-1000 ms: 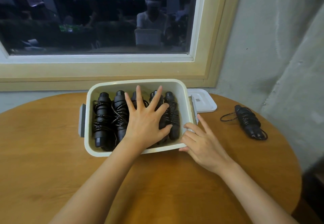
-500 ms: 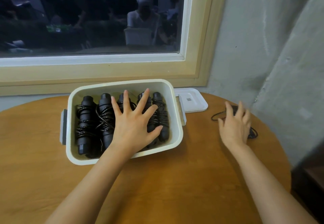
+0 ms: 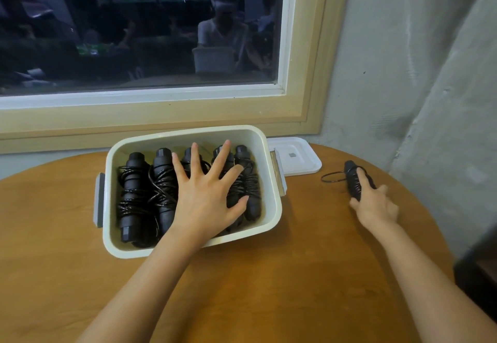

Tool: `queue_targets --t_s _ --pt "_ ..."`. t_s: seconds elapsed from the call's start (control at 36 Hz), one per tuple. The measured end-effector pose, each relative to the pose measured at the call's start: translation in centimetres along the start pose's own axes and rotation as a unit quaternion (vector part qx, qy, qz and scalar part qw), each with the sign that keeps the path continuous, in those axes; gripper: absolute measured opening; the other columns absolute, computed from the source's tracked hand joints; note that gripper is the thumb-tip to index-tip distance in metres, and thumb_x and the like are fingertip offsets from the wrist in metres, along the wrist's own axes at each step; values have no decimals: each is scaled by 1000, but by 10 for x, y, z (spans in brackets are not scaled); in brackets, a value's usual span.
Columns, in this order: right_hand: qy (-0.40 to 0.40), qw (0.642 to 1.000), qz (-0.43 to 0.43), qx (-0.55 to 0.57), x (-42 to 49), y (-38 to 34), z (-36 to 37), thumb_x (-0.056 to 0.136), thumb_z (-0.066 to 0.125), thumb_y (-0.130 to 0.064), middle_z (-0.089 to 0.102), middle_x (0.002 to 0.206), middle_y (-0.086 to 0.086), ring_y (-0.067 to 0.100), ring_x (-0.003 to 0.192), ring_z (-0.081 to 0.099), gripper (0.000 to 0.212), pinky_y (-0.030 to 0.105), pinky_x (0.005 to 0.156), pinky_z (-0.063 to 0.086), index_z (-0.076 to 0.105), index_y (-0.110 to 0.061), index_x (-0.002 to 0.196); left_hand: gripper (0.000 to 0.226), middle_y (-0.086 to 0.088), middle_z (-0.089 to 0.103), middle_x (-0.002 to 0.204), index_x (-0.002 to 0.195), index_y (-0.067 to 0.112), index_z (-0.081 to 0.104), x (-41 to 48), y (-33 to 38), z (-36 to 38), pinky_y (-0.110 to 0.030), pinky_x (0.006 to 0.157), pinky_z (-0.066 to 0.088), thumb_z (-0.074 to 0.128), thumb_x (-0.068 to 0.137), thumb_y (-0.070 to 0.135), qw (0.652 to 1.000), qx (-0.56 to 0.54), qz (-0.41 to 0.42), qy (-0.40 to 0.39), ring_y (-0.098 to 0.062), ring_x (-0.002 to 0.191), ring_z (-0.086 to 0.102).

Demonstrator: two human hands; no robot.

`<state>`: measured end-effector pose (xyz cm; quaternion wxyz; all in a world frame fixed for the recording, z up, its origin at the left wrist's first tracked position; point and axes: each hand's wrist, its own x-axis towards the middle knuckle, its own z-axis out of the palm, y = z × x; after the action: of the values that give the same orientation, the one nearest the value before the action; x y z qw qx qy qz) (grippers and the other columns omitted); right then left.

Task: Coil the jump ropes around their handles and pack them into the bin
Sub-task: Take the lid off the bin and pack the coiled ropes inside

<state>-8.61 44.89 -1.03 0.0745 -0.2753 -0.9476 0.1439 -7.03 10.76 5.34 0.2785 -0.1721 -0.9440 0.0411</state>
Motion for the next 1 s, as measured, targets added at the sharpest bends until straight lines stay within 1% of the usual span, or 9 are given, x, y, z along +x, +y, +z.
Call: queue_targets --t_s 0.11,0.19,0.31,0.42,0.53,0.69,0.81,0.89,1.0 --pt "26 996 -17 87 -24 -10 -3 98 56 -28 38 112 13 31 84 50 73 37 72 41 12 -38 156 61 -2 23 163 131 34 57 -1 0 0 -76 110 4 41 83 67 1000 0 7 0 -57 142 15" --pt "90 988 -61 111 -48 -25 -19 96 60 -25 41 126 17 37 98 55 72 35 71 39 18 -36 155 64 -2 21 164 135 34 55 -2 0 -1 -76 109 4 40 83 68 1000 1 9 -5 -57 142 16" --pt "196 966 -151 71 -86 -60 -51 91 67 -23 39 135 19 37 110 51 76 33 67 38 25 -36 153 72 -1 18 164 143 31 45 -2 0 -3 -76 109 5 37 82 69 1000 -6 3 -15 -57 142 15" --pt "277 929 -243 31 -127 -94 -66 80 77 -16 44 132 28 40 100 56 86 43 71 49 33 -32 151 85 1 15 165 149 22 34 -2 0 -6 -76 110 5 36 80 70 999 -17 -14 -34 -55 144 12" --pt "324 906 -269 -41 -151 -118 -55 80 78 -13 49 129 26 38 94 55 90 45 74 45 29 -37 152 92 1 9 166 153 19 23 -3 2 -8 -75 111 2 44 79 70 998 -32 -17 -43 -54 145 6" --pt "286 908 -306 -23 -170 -142 -35 80 80 -21 52 127 23 33 89 58 88 41 69 49 30 -36 151 101 -3 0 166 158 16 8 -4 3 -12 -71 113 -7 49 81 67 997 -57 -8 -49 -51 147 -3" --pt "234 921 -308 42 -179 -156 -27 81 77 -36 57 115 23 31 91 61 84 34 56 55 33 -26 152 100 -8 3 166 158 11 6 -5 2 -15 -67 113 -9 19 78 69 996 -69 -13 -56 -51 147 -2" --pt "224 926 -298 57 -172 -157 -22 87 67 -44 61 116 21 35 110 54 78 38 70 57 32 -22 154 103 -12 6 165 157 6 0 -7 1 -13 -64 115 -4 21 78 70 995 -88 -20 -52 -49 148 0" --pt "188 931 -302 84 -159 -153 -23 95 53 -46 62 127 15 36 127 44 72 47 95 48 26 -20 156 110 -12 9 165 156 6 3 -7 2 -8 -63 116 7 53 80 66 994 -94 -26 -54 -43 149 8"
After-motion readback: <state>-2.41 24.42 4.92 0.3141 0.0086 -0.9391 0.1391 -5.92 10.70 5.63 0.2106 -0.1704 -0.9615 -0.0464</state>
